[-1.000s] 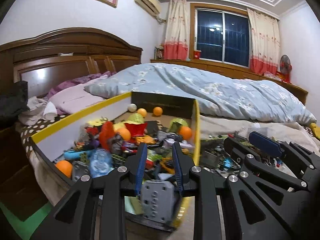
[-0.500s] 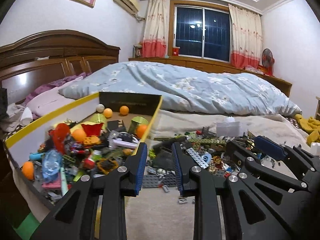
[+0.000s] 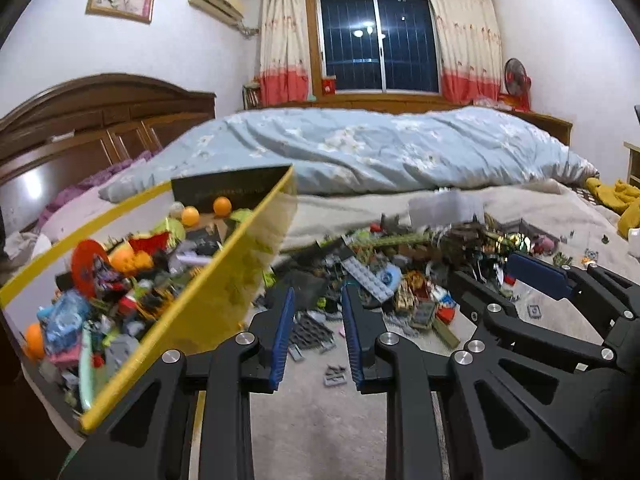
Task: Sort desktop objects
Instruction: 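Move both grippers back to the LEGO pile on the towel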
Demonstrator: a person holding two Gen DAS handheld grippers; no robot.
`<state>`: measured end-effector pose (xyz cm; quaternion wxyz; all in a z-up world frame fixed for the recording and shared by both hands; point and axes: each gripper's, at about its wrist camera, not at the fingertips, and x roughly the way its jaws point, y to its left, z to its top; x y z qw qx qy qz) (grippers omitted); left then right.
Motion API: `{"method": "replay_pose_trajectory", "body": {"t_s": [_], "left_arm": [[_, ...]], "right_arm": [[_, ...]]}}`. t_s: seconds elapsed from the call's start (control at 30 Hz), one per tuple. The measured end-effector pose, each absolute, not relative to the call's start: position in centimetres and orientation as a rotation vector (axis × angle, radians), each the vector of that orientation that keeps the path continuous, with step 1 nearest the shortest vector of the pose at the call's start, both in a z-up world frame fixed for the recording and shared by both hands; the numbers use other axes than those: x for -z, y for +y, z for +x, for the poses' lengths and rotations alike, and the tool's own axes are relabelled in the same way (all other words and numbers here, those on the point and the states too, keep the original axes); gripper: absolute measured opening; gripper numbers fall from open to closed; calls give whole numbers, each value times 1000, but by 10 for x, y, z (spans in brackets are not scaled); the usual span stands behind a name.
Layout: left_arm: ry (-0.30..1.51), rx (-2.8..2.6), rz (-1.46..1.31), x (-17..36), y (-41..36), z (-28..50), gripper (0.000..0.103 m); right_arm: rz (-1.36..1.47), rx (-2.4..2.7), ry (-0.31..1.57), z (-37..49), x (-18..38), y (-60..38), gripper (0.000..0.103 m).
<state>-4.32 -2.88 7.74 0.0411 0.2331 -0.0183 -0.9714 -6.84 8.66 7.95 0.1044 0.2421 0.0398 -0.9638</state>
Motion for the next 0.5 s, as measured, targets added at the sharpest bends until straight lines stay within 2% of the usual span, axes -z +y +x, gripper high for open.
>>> {"method": "replay_pose_trajectory", "body": {"t_s": [0.23, 0.3, 0.43, 0.5], "left_arm": [[-47, 2921, 851, -50, -27, -56, 24], [-93, 2882, 829, -39, -28, -54, 29], [-22, 2895, 1044, -20, -34, -65, 32], [13, 2956, 1049, -24, -38, -64, 44]], "right_arm": [[893, 2775, 99, -85, -51, 89, 50], [955, 2724, 113, -90, -44, 86, 50], [1077, 2612, 28, -106, -32, 90, 52], [1113, 2550, -54, -116, -28, 96, 60]]}}
